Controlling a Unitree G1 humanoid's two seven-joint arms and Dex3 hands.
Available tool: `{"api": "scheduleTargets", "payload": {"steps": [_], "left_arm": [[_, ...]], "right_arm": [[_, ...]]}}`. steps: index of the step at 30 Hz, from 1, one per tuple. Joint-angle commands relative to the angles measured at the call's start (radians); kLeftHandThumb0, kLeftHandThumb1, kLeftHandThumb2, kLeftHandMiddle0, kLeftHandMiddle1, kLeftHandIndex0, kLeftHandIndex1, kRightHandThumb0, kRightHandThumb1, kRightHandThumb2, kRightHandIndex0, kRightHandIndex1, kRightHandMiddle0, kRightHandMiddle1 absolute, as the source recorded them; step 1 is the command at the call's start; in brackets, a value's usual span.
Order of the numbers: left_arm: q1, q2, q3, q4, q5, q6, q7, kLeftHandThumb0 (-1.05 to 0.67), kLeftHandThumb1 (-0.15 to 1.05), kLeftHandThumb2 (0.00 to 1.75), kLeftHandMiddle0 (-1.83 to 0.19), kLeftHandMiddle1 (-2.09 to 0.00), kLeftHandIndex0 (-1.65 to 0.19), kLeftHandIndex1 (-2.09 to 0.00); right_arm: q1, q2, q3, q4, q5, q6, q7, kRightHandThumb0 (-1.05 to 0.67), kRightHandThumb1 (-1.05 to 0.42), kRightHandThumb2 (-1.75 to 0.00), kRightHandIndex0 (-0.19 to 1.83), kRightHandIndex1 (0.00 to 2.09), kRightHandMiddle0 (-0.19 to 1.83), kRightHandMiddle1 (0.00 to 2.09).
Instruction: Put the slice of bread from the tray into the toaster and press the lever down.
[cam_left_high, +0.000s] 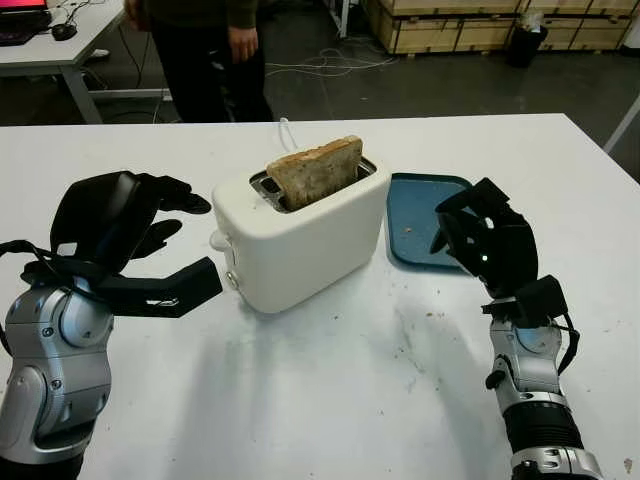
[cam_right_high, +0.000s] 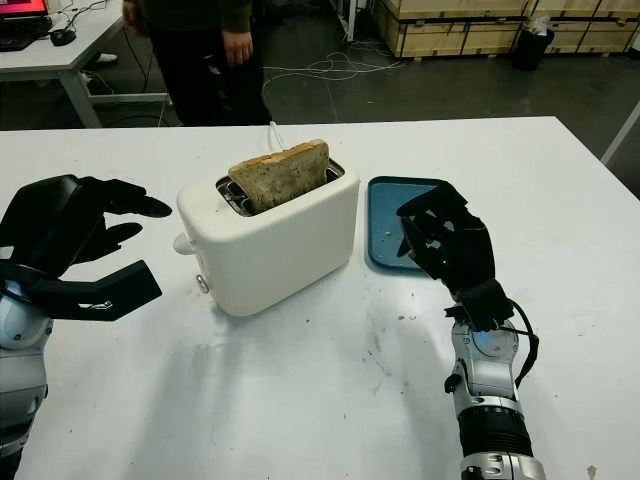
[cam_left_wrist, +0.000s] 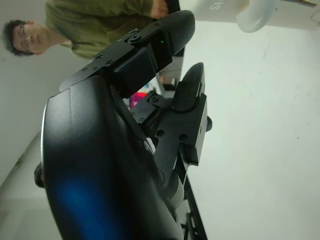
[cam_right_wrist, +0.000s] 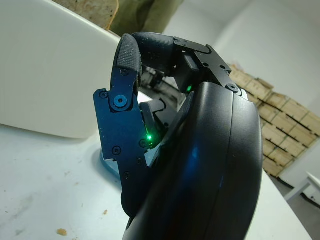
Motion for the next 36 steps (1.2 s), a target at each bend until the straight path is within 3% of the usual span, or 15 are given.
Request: {"api": "scheduleTargets", "payload": {"steps": [1, 19, 24, 28, 36], "left_arm": [[-0.014, -0.001, -0.01, 0.016, -0.015, -0.018, 0.001, 0.01, 0.91, 0.0, -1.08, -1.58, -1.14, -0.06], [-0.011, 0.006, -0.03, 0.057, -0.033, -0.051, 0.0, 0.02, 0.91, 0.0, -1.06, -1.66, -1.22, -0.05], [-0.008, 0.004, -0.033, 0.062, -0.03, -0.051, -0.002, 0.03, 0.91, 0.0, -1.03, -1.74, -1.4, -0.12], [-0.004, 0.008, -0.035, 0.061, -0.025, -0.046, -0.012, 0.03, 0.92, 0.0, -1.0, -1.73, -1.35, -0.09], [0.005, 0.005, -0.038, 0.06, -0.021, -0.035, -0.027, 0.02, 0.92, 0.01, -0.99, -1.75, -1.45, -0.12]], "right_arm": [[0.007, 0.003, 0.003, 0.0, 0.004, -0.006, 0.002, -0.44, -0.92, -0.35, 0.79, 1.75, 0.48, 1.75], [0.007, 0.008, -0.001, 0.004, 0.013, -0.007, 0.012, -0.43, -0.92, -0.35, 0.81, 1.75, 0.49, 1.75], [0.009, 0.006, -0.001, 0.002, 0.005, -0.008, 0.007, -0.44, -0.92, -0.35, 0.81, 1.75, 0.49, 1.75], [0.01, 0.006, -0.001, 0.002, 0.007, -0.009, 0.008, -0.43, -0.92, -0.35, 0.81, 1.75, 0.49, 1.75], [0.01, 0.006, -0.004, 0.01, 0.012, -0.017, 0.012, -0.42, -0.92, -0.36, 0.81, 1.75, 0.49, 1.75]]}}
